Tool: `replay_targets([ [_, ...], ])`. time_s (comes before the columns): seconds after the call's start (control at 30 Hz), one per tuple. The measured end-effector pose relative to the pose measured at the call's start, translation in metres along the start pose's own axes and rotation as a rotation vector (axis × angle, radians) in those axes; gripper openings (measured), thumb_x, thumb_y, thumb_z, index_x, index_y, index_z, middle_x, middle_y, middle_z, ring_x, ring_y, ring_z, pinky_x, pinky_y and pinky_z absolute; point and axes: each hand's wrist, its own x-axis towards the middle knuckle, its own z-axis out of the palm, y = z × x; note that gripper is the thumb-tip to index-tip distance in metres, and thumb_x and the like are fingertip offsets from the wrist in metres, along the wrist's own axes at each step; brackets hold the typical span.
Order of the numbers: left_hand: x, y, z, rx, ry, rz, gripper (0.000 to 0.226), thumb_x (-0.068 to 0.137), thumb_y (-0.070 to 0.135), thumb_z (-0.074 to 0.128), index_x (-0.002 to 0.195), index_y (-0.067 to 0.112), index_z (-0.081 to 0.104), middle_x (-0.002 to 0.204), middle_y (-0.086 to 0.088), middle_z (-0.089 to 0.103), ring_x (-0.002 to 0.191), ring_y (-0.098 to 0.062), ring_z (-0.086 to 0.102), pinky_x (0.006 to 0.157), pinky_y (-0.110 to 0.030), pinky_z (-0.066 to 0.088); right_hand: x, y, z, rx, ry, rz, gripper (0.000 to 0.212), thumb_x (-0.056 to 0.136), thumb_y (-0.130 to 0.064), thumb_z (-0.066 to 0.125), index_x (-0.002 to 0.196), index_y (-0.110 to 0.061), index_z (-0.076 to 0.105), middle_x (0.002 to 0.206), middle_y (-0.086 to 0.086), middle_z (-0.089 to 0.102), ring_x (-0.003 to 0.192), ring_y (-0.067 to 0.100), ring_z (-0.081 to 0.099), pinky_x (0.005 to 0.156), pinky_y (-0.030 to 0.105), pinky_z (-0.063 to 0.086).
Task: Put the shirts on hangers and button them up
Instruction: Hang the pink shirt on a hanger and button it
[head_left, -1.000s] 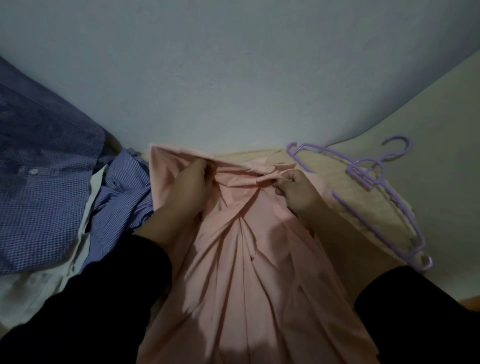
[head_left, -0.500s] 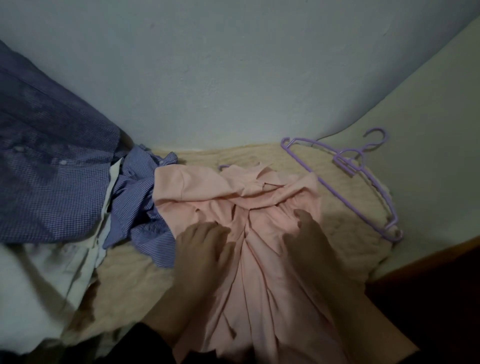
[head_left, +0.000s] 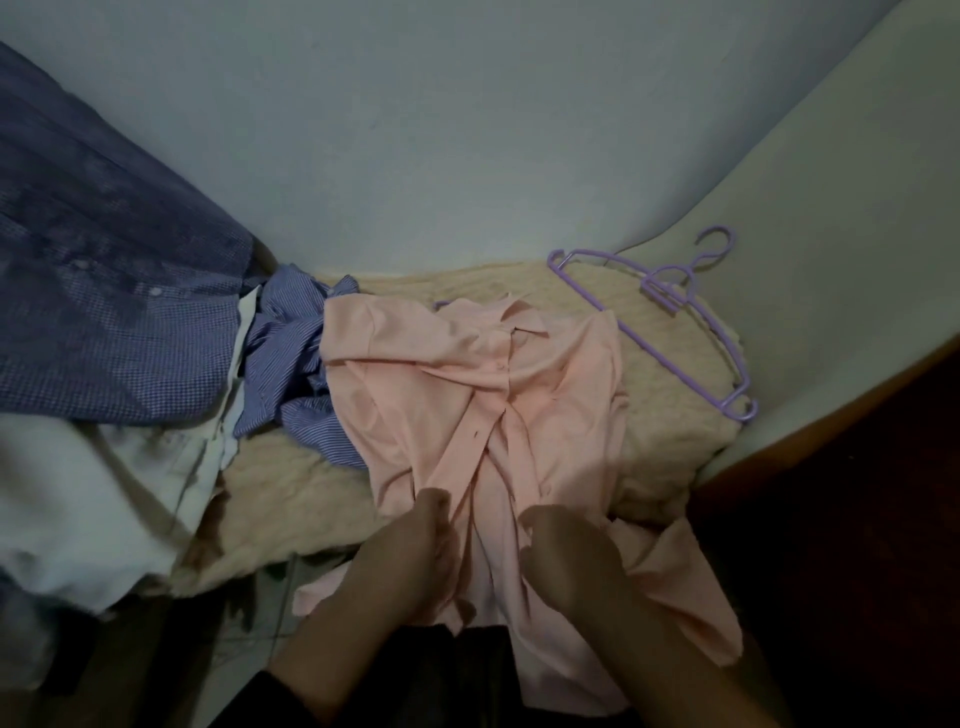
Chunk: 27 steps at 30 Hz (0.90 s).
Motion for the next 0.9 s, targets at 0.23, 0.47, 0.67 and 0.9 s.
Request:
replay_targets([
  [0.23,0.022,0.018,-0.015,0.104,0.097,-0.262,0.037,0.086,0.049,0.054,0.115,0.026,0.052,0.105,0.005,0.063,0.096,-0.019,0.062,0.077,-0.032,0.047,0.02,0.002,-0.016,0.295,0.215,-0.018,0.025,0.096,-0.023,0.047,0.088,-0.011,0.067,0.091,0.006,0.066,0.081,0.017,0.057,0.069,0.023,0.038],
  [0.47,0.097,0.026,0.005,-0.11,0.144,-0.209,0.036,0.09,0.026,0.056,0.125,0.017,0.052,0.114,-0.003,0.062,0.103,-0.02,0.057,0.084,-0.032,0.045,0.078,-0.009,-0.044,0.906,0.294,0.19,0.021,0.096,-0.012,0.046,0.105,-0.004,0.064,0.079,0.013,0.063,0.058,0.023,0.064,0.043,0.025,0.048],
  [0.67,0.108,0.008,0.024,-0.15,0.069,-0.271,0.052,0.075,0.023,0.072,0.12,0.019,0.047,0.104,0.0,0.059,0.095,-0.019,0.056,0.078,-0.033,0.046,0.106,-0.013,-0.042,1.13,0.015,0.289,0.019,0.098,-0.008,0.041,0.102,-0.002,0.059,0.077,0.007,0.057,0.065,0.025,0.058,0.055,0.031,0.057],
  [0.9,0.103,0.008,0.026,-0.312,0.156,-0.382,0.035,0.08,0.02,0.064,0.109,0.026,0.046,0.081,0.008,0.059,0.072,-0.01,0.057,0.066,-0.028,0.048,0.119,-0.008,-0.026,0.969,0.125,0.27,0.022,0.089,-0.016,0.058,0.068,-0.02,0.056,0.069,0.006,0.062,0.064,0.025,0.061,0.067,0.041,0.056],
])
